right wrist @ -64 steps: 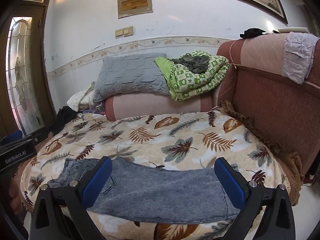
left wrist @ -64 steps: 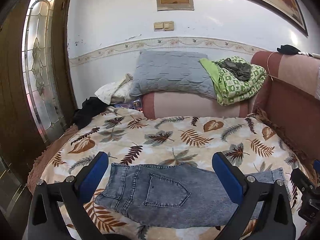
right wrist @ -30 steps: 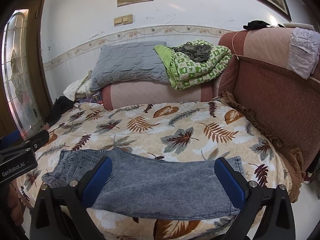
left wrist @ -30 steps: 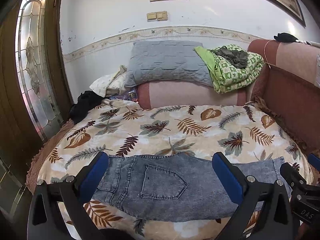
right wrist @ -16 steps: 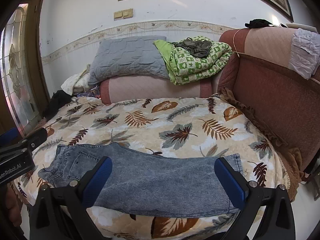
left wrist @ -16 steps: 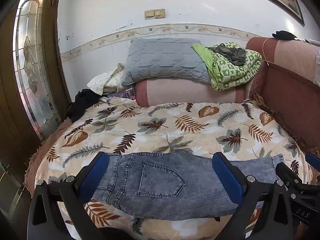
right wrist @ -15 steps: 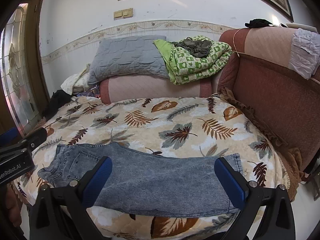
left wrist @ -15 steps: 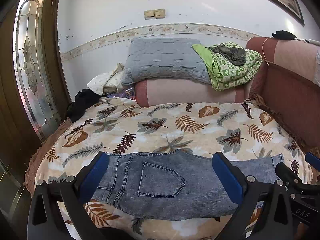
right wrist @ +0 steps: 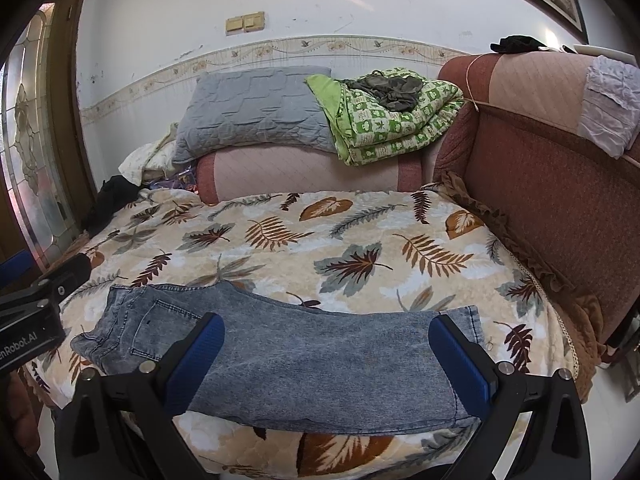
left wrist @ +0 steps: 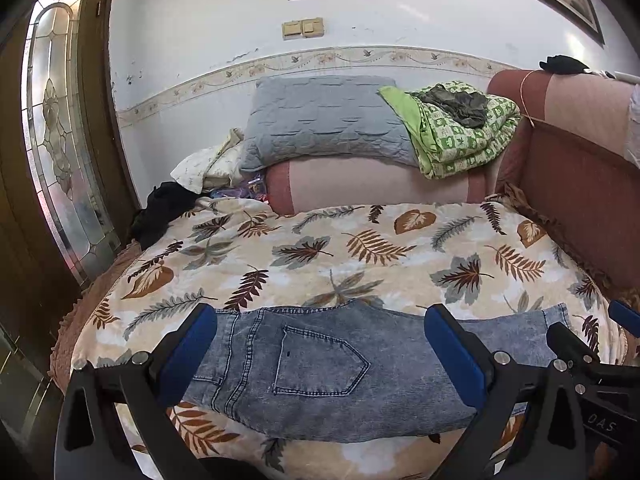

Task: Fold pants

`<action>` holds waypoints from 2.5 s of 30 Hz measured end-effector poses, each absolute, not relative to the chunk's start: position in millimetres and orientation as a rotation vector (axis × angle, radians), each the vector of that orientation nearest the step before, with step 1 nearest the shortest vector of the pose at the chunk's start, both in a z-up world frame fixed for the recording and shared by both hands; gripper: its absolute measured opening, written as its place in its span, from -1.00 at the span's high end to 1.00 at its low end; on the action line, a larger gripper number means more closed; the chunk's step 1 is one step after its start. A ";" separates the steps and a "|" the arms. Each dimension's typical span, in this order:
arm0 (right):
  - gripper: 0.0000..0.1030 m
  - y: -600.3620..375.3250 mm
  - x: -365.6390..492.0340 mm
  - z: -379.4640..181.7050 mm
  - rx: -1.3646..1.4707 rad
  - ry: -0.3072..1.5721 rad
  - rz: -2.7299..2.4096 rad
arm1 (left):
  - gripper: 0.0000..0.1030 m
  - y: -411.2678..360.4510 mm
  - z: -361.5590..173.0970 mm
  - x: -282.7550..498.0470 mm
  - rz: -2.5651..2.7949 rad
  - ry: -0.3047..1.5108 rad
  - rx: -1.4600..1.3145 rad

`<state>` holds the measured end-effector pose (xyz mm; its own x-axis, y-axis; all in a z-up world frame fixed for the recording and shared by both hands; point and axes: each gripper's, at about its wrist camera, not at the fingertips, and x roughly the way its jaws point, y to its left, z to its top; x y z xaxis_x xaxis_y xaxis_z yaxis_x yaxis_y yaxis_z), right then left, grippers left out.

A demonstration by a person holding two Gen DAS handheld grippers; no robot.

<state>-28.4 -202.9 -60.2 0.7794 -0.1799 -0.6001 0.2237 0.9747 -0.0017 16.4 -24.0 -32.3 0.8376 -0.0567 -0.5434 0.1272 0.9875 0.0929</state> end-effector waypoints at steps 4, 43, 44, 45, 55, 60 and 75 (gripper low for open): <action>-1.00 -203.4 -26.7 -60.3 0.062 0.643 -0.220 | -1.00 -23.8 -32.5 18.1 -0.101 0.572 0.135; -0.30 -334.8 74.7 -239.5 0.272 1.134 -0.287 | -1.00 -16.9 -236.6 172.5 0.024 1.049 0.282; -0.28 -334.5 74.3 -240.3 0.254 1.118 -0.300 | -1.00 -16.0 -236.9 176.4 0.036 1.044 0.294; -0.28 -334.2 73.5 -240.4 0.239 1.112 -0.307 | -1.00 -14.7 -238.2 182.7 0.057 1.039 0.310; -0.21 -354.4 79.3 -241.2 0.237 1.019 -0.323 | -1.00 -25.3 -253.1 234.2 0.126 1.047 0.436; -0.25 -357.1 68.3 -225.7 0.252 0.947 -0.303 | -1.00 -28.3 -225.0 206.7 0.073 0.988 0.385; -0.26 -320.6 29.9 -239.4 0.217 1.058 -0.204 | -1.00 -138.4 -231.0 150.0 -0.183 1.058 0.392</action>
